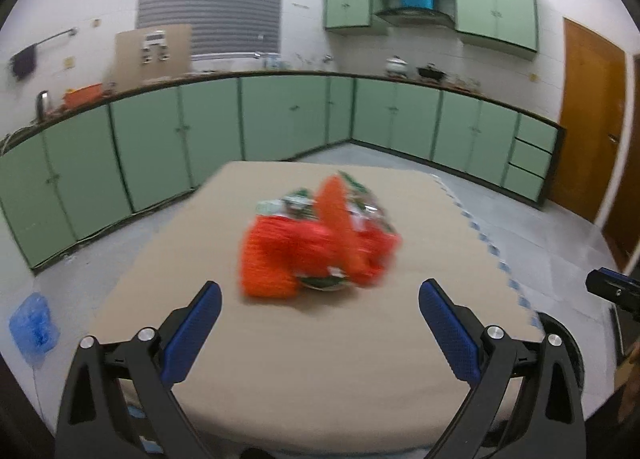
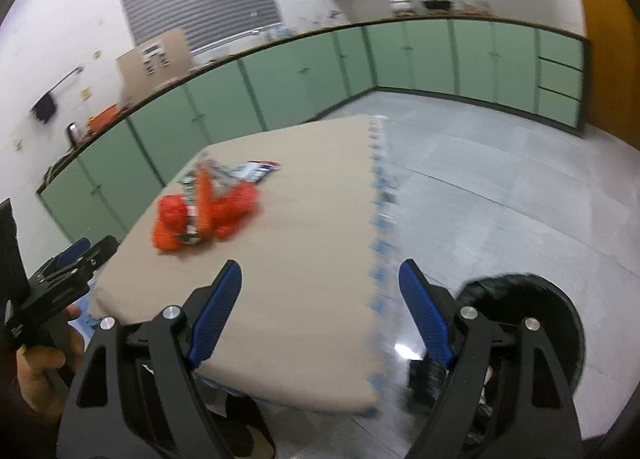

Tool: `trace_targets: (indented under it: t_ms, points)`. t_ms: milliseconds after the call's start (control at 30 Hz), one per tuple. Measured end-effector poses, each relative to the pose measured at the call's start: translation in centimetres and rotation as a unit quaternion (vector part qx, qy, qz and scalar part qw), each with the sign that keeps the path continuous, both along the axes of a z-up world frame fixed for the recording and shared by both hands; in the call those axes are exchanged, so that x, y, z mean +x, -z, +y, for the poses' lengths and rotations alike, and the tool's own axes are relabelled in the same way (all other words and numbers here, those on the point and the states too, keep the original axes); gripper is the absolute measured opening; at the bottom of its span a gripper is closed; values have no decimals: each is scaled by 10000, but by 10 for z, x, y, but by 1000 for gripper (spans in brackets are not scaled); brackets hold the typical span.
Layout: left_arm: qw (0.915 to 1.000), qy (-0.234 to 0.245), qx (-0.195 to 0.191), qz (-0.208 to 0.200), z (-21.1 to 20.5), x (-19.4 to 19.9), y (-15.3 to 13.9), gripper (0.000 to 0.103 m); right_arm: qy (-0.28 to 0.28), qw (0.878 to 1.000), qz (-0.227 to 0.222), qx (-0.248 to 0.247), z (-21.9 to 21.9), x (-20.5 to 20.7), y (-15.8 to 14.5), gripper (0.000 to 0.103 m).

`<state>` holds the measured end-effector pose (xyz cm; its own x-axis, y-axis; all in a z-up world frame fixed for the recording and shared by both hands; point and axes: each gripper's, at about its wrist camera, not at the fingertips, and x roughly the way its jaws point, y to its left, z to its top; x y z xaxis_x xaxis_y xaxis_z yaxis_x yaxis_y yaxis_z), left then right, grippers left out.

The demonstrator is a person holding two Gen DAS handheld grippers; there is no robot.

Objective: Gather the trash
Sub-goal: 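Move both tools back to the table and grasp the red plastic bag with the right tool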

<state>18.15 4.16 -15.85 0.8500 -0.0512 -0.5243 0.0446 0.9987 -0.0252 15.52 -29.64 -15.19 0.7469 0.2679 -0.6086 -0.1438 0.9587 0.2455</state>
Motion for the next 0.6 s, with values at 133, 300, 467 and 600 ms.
trace_targets:
  t_ms: [133,300,467,600]
  points:
    - [9998,-191,16,-39,33,9,2,97,-426,9991,-41,36,44,26,-5,73]
    - [9994,-338,41,-81,59,16,9,97,-881,9961,-45,83,95,55,-5,66]
    - [9992,-341,144,-146,79,22,15,97,-1226,9924,-40,84,144,84,5,58]
    - [9997,-181,-48,-181,93,30,21,97,-1325,9911,6,113,169,101,17,56]
